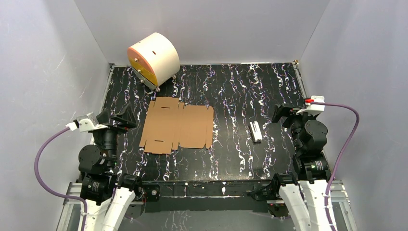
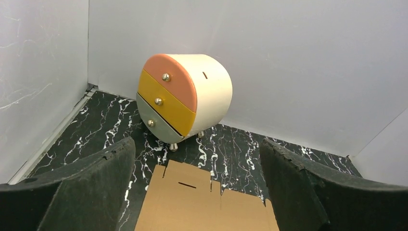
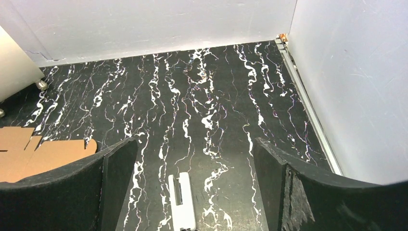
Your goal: Fold the paper box
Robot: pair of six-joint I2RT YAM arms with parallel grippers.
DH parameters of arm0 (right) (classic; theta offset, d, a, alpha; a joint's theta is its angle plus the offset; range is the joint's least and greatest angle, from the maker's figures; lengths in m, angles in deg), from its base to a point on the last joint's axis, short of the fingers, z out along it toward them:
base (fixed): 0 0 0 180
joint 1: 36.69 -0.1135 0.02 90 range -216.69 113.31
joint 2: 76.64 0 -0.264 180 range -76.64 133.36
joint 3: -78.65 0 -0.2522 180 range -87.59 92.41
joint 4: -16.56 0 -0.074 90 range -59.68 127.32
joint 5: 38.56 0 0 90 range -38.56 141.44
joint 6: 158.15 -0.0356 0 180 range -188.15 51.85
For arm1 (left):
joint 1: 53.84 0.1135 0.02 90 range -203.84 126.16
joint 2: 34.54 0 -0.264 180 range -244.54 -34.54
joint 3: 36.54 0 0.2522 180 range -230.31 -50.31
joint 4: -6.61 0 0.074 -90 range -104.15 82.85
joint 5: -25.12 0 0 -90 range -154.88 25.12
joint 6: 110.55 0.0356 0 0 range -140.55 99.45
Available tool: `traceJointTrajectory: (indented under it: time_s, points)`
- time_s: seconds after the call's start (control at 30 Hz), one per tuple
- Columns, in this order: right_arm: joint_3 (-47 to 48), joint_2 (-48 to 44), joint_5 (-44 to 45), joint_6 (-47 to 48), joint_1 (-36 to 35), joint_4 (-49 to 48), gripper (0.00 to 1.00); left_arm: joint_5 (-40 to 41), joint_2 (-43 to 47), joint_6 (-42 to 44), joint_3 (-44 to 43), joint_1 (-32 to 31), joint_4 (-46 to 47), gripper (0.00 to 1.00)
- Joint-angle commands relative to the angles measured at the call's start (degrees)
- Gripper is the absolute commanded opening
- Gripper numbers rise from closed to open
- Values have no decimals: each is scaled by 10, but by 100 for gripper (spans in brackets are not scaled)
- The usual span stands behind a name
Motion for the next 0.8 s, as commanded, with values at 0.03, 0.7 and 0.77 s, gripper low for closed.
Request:
traceJointTrajectory:
  time_s: [0.03, 0.7, 0.77]
  points:
    - [-1, 1, -10, 0, 1, -30, 99, 16, -25, -20, 8, -3, 3, 98]
    - [-30, 32, -86, -48, 1, -29, 99, 13, -362, -139, -25, -1, -65, 98]
    - [-34, 33, -97, -51, 1, -32, 99, 16, -398, -137, -30, 8, -57, 98]
